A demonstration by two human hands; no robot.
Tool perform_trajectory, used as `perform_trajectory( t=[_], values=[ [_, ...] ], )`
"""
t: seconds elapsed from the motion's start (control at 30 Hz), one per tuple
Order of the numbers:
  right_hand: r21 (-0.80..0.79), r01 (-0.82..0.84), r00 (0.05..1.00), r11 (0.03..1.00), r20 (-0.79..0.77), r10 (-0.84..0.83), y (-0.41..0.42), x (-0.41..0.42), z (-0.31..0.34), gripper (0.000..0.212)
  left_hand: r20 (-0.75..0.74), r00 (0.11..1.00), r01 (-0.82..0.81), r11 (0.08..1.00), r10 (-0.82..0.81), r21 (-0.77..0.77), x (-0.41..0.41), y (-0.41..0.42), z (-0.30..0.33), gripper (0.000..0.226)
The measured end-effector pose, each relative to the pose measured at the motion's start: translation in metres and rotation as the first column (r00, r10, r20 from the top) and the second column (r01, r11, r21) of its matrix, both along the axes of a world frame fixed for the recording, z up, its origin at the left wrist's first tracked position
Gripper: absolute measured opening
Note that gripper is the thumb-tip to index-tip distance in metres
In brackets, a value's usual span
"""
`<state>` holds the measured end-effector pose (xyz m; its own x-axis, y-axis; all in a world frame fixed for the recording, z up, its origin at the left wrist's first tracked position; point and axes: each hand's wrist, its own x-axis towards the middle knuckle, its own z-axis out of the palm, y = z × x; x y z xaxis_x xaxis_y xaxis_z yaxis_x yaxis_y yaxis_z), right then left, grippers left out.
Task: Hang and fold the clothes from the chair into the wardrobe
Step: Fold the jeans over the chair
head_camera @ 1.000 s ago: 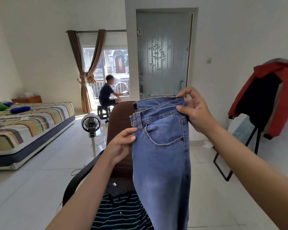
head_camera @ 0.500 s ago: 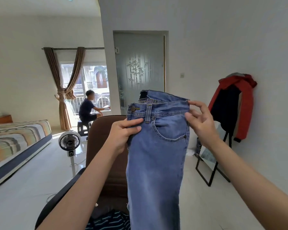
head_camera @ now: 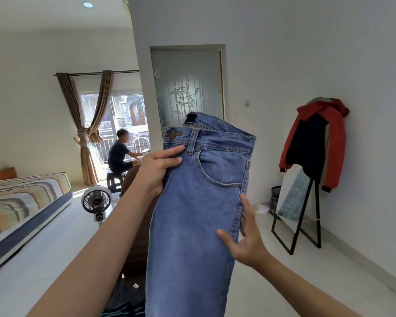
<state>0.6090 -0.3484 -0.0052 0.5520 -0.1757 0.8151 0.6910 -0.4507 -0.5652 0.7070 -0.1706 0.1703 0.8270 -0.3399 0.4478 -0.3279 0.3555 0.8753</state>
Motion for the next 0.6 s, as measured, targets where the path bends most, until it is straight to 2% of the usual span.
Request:
perform_trajectory(
  t=[0.07, 0.13, 0.2, 0.3, 0.37, 0.43, 0.53, 0.6],
  values=[
    [0.015, 0.056, 0.997, 0.998, 0.056, -0.057, 0.008, 0.000, 0.010, 0.065, -0.016, 0.999, -0.048, 0.999, 0.048, 0.006, 0.002, 0.004, 0.003, 0.036],
    [0.107, 0.078, 0.997, 0.991, 0.019, -0.080, 0.011, 0.001, 0.029, 0.045, -0.029, 0.996, -0.082, 0.997, 0.082, 0.016, 0.005, 0.008, 0.005, 0.037],
    [0.260, -0.054, 0.993, 0.964, -0.091, 0.080, 0.011, -0.001, 0.050, 0.044, -0.027, 0.996, -0.084, 0.996, 0.085, 0.029, 0.005, 0.013, 0.007, 0.037],
    [0.484, -0.339, 0.867, 0.807, -0.171, 0.467, 0.007, -0.005, 0.072, 0.041, 0.000, 0.998, -0.070, 0.995, 0.070, 0.065, 0.005, 0.020, 0.011, 0.035],
    [0.555, -0.379, 0.823, 0.740, -0.164, 0.544, 0.004, -0.007, 0.086, 0.038, 0.004, 0.999, -0.046, 0.996, 0.046, 0.072, 0.003, 0.025, 0.014, 0.036],
    [0.591, -0.373, 0.824, 0.715, -0.144, 0.549, 0.001, -0.009, 0.103, 0.038, -0.035, 0.999, 0.010, 0.999, -0.008, 0.043, 0.003, 0.031, 0.015, 0.037],
    [0.610, -0.398, 0.818, 0.685, -0.102, 0.567, -0.001, -0.010, 0.127, 0.038, -0.132, 0.974, 0.163, 0.976, -0.183, -0.145, 0.007, 0.042, 0.009, 0.037],
    [0.619, -0.417, 0.815, 0.666, -0.070, 0.575, 0.001, -0.008, 0.141, 0.039, -0.159, 0.930, 0.261, 0.898, -0.333, -0.356, 0.010, 0.045, -0.004, 0.038]
  ],
)
